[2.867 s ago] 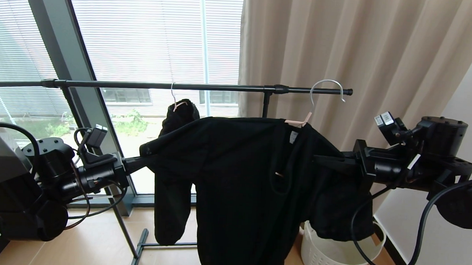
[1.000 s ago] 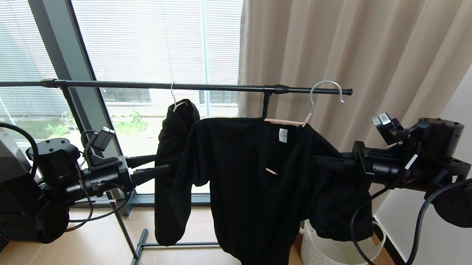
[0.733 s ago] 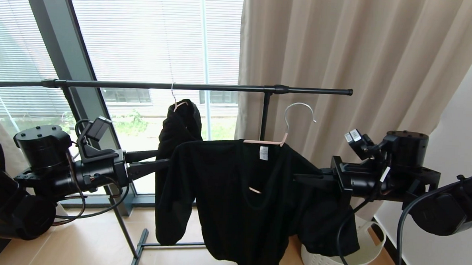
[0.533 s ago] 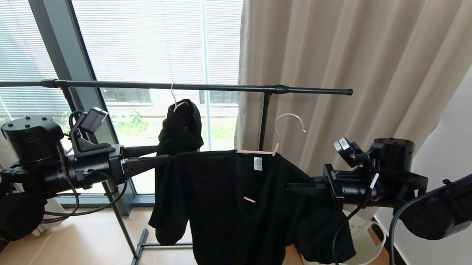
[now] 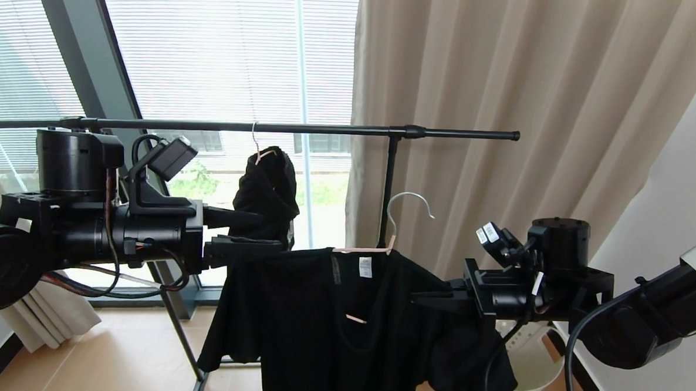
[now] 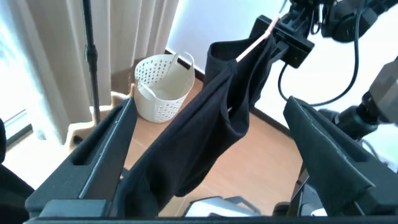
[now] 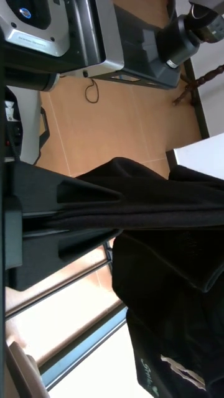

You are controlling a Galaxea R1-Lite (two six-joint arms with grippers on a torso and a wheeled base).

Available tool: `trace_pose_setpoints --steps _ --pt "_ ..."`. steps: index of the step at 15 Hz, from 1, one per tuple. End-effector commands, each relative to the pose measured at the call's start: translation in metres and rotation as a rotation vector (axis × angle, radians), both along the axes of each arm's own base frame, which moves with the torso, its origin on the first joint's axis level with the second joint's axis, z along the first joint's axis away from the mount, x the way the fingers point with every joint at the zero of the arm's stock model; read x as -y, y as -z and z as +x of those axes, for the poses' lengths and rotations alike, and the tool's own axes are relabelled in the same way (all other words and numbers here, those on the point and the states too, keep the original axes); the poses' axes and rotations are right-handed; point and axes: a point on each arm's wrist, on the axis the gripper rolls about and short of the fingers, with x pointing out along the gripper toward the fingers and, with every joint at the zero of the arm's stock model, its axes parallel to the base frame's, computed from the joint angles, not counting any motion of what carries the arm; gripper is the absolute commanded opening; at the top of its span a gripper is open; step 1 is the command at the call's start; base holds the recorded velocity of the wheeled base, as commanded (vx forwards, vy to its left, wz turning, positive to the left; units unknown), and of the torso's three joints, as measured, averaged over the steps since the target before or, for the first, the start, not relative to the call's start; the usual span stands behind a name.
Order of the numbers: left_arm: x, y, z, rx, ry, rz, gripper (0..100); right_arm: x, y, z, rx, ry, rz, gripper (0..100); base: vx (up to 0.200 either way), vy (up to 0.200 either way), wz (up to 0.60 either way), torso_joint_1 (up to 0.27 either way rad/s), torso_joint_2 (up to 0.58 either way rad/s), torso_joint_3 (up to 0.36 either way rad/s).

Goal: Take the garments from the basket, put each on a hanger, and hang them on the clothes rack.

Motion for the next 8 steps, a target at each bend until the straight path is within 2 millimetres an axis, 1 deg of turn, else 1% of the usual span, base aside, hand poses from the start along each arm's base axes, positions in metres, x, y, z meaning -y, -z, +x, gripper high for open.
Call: trace_pose_setpoints --steps 1,2,3,4,6,8 --pt "0.016 -0.015 -0.003 0.113 0.076 0.031 100 -0.002 -0.001 -0.003 -0.001 -0.008 0.0 0 0.0 0.0 0.0 0.0 0.0 0.0" --pt "0.019 -0.012 -0.002 0.172 0.104 0.062 100 -0.003 -0.001 -0.004 0.001 -0.013 0.0 0 0.0 0.0 0.0 0.0 0.0 0.0" --pt "0.024 -0.001 0.005 0.2 0.132 0.095 100 -0.004 -0.002 -0.006 0.002 -0.018 -0.001 0 0.0 0.0 0.0 0.0 0.0 0.0" --pt "0.029 0.004 0.01 0.229 0.156 0.113 100 -0.005 -0.002 -0.009 0.016 -0.024 -0.004 0 0.0 0.0 0.0 0.0 0.0 0.0" --pt "0.038 0.014 0.018 0.252 0.193 0.135 100 -0.004 -0.007 -0.012 0.061 -0.032 -0.004 0 0.0 0.0 0.0 0.0 0.0 0.0" --pt "0.041 0.02 0.02 0.271 0.21 0.15 100 -0.003 -0.009 -0.012 0.068 -0.028 -0.003 0 0.0 0.0 0.0 0.0 0.0 0.0"
